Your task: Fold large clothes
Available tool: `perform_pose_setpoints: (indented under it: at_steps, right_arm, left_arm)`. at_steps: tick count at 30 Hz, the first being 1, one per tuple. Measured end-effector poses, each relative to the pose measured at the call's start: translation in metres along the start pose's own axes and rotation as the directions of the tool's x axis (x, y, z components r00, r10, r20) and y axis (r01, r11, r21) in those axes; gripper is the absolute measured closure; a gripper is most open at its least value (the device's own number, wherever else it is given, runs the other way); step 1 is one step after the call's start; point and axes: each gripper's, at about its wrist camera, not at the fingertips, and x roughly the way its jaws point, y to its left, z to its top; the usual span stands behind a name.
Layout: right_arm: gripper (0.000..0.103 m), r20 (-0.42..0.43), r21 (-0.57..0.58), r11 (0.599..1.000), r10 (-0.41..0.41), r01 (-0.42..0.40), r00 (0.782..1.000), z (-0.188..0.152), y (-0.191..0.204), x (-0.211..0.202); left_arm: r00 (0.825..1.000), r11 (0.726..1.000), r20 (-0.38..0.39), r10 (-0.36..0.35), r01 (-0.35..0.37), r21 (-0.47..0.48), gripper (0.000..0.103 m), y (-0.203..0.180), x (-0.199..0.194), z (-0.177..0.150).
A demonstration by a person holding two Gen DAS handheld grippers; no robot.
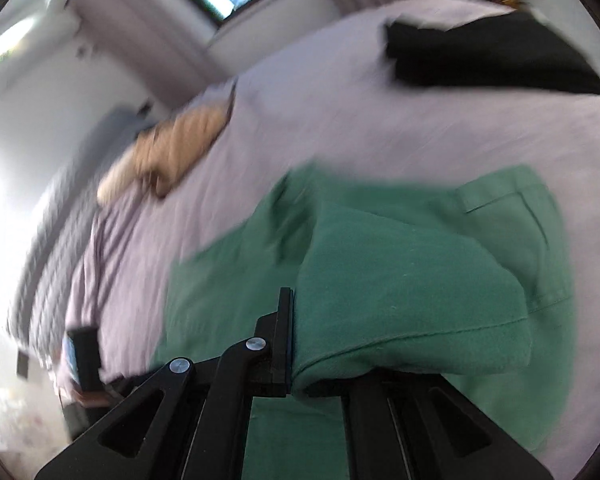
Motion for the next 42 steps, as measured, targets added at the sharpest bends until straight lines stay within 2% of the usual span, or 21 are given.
perform_pose_setpoints:
  at_steps: [3,5,7,8,9,11,13,14,15,17,20,22,23,24,26,30,34,37,39,40,42]
  right_arm:
    - [0.095,-0.105,-0.025,0.997,-0.072,0.069,0.992,-0.022,0.011,0.051]
    - [0.093,-0.166,0.012,0.994,-0.106,0.109,0.98,-0.031,0.005,0.066]
    - [0.091,-0.178,0.09,0.992,-0.073,0.09,0.981,-0.037,-0.006,0.062]
    - [0.08,-0.173,0.138,0.988,-0.045,0.07,0.984,-0.039,-0.012,0.054]
    - [0.061,-0.151,0.189,0.98,-0.031,0.059,0.988,-0.042,-0.019,0.043]
    - [0.045,-0.079,0.276,0.96,-0.019,0.04,0.997,-0.043,-0.032,0.024]
    - [0.055,-0.037,0.348,0.937,-0.021,0.032,0.999,-0.044,-0.042,0.015]
    - [0.082,-0.032,0.37,0.928,-0.02,0.03,0.999,-0.04,-0.046,0.015]
    - [0.089,-0.037,0.363,0.931,-0.028,0.039,0.999,-0.032,-0.041,0.019]
    - [0.089,-0.033,0.27,0.962,-0.045,0.052,0.998,-0.02,-0.019,0.025]
    - [0.089,-0.04,0.022,0.996,-0.086,0.087,0.995,-0.003,0.044,0.041]
    - [0.083,-0.119,-0.107,0.99,-0.102,0.089,0.988,-0.006,0.074,0.064]
    - [0.076,-0.15,-0.143,0.984,-0.124,0.103,0.981,-0.012,0.082,0.073]
    - [0.056,-0.186,-0.177,0.979,-0.138,0.105,0.973,-0.02,0.088,0.081]
    - [0.043,-0.23,-0.196,0.978,-0.115,0.07,0.966,-0.035,0.095,0.088]
    - [0.043,-0.244,-0.12,0.993,-0.031,0.002,0.969,-0.055,0.072,0.06]
    - [0.043,-0.198,0.133,0.991,-0.005,0.032,0.98,-0.067,-0.006,0.012]
    - [0.043,-0.096,0.405,0.914,0.039,0.003,0.995,-0.077,-0.082,-0.033]
    - [0.042,-0.008,0.564,0.824,0.066,-0.05,0.998,-0.088,-0.126,-0.053]
    - [0.042,0.048,0.64,0.762,0.079,-0.092,0.996,-0.096,-0.15,-0.062]
    - [0.042,0.132,0.717,0.676,0.108,-0.171,0.985,-0.106,-0.175,-0.068]
  left_arm:
    - [1.0,1.0,-0.017,0.001,-0.001,-0.027,0.0,0.022,0.009,-0.004]
    - [1.0,0.999,-0.02,-0.006,0.005,-0.033,0.0,0.033,0.01,-0.008]
    - [1.0,1.0,-0.012,-0.012,0.012,-0.028,0.0,0.043,0.007,-0.012]
    - [1.0,1.0,-0.009,-0.011,0.011,-0.023,0.0,0.046,0.005,-0.014]
    - [1.0,1.0,-0.004,-0.009,0.009,-0.016,0.0,0.049,0.003,-0.016]
    - [1.0,1.0,0.007,-0.01,0.01,-0.006,0.0,0.055,-0.001,-0.019]
    - [1.0,1.0,0.016,-0.01,0.01,-0.002,0.0,0.063,-0.005,-0.021]
    - [1.0,1.0,0.022,-0.014,0.014,-0.003,0.0,0.068,-0.008,-0.021]
    - [1.0,1.0,0.025,-0.015,0.015,-0.007,0.0,0.071,-0.01,-0.022]
    - [0.999,1.0,0.032,-0.008,0.009,-0.015,0.0,0.077,-0.013,-0.019]
    - [0.999,1.0,0.05,0.006,-0.004,-0.031,0.0,0.088,-0.017,-0.018]
    - [0.999,0.999,0.05,0.019,-0.017,-0.041,0.0,0.094,-0.016,-0.017]
    - [0.999,0.998,0.042,0.029,-0.027,-0.048,0.0,0.098,-0.014,-0.017]
    - [0.999,0.998,0.036,0.035,-0.033,-0.056,0.0,0.101,-0.013,-0.017]
    - [0.999,0.997,0.031,0.035,-0.032,-0.069,0.0,0.106,-0.012,-0.017]
    - [0.999,0.999,0.032,-0.004,0.005,-0.049,0.0,0.098,-0.013,-0.015]
    - [0.989,0.989,0.007,-0.15,0.149,0.015,0.0,0.067,-0.009,-0.006]
    - [0.969,0.967,-0.049,-0.242,0.245,0.073,0.0,0.035,0.009,0.005]
    - [0.957,0.954,-0.094,-0.276,0.284,0.093,0.0,0.015,0.028,0.014]
    - [0.949,0.95,-0.117,-0.291,0.302,0.086,0.0,0.009,0.037,0.017]
    - [0.946,0.949,-0.134,-0.294,0.306,0.073,0.0,-0.003,0.05,0.026]
